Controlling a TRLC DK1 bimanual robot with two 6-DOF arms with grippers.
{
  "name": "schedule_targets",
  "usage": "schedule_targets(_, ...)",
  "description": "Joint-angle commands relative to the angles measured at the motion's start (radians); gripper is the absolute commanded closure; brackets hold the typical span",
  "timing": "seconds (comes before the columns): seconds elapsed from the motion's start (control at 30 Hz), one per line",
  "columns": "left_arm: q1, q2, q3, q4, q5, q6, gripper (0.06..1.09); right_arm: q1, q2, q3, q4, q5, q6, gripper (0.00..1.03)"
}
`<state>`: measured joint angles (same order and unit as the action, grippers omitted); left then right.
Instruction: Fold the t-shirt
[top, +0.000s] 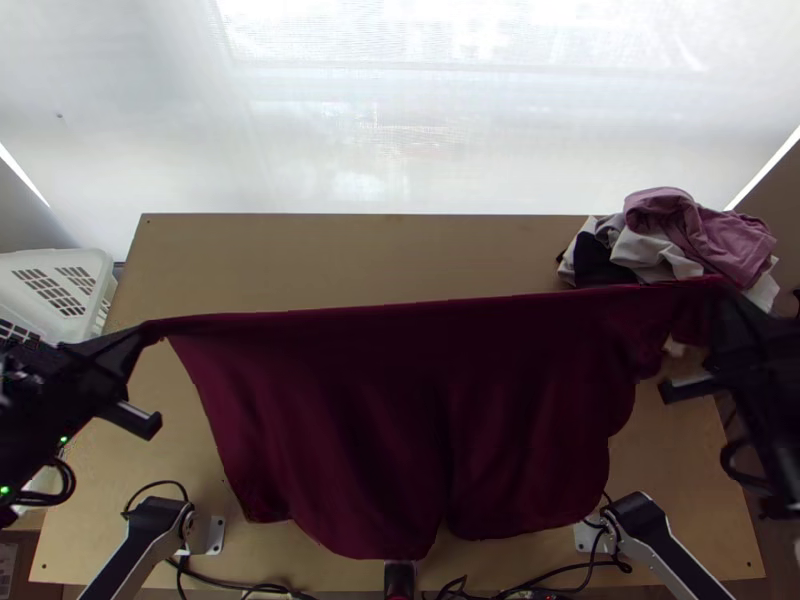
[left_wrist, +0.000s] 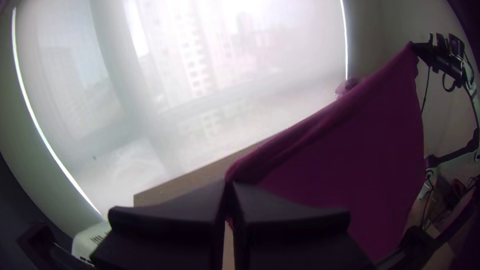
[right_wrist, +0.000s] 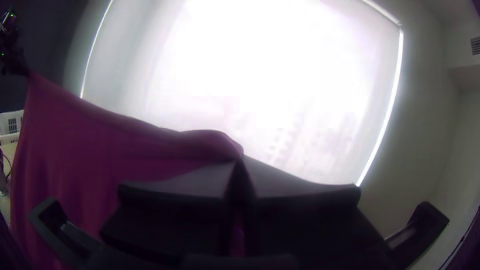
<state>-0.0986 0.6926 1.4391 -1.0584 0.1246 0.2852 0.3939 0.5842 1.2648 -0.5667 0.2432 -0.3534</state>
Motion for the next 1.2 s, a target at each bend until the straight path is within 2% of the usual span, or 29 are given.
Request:
schedule_targets(0.0, -0.010, -0.031, -0.393, 0.163, 0.037, -0.006, 1.05, 0.019, 0.097, -0.280, 0.209, -0.027, 0.033, 1.00)
schedule_targets(0.27, 0.027, 0.127, -0.565, 0.502, 0.021, -0.009, 1.05, -0.007, 0.350, -0.387, 0.439, -0.081, 0.065, 1.00)
schedule_targets(0.57, 0.119, 0.452, -0.548, 0.861, 0.000, -0.014, 1.05, -0.078, 0.695, -0.315, 0.634, -0.133, 0.070, 1.00)
schedule_targets(0.83, 0.138, 0.751, -0.431, 1.012, -0.014, -0.015, 1.05, -0.115, 0.959, -0.197, 0.711, -0.140, 0.071, 1.00)
schedule_targets(1.17, 0.138, 1.075, -0.227, 1.089, -0.033, -0.017, 1.05, -0.121, 1.223, -0.010, 0.749, -0.140, 0.071, 1.00)
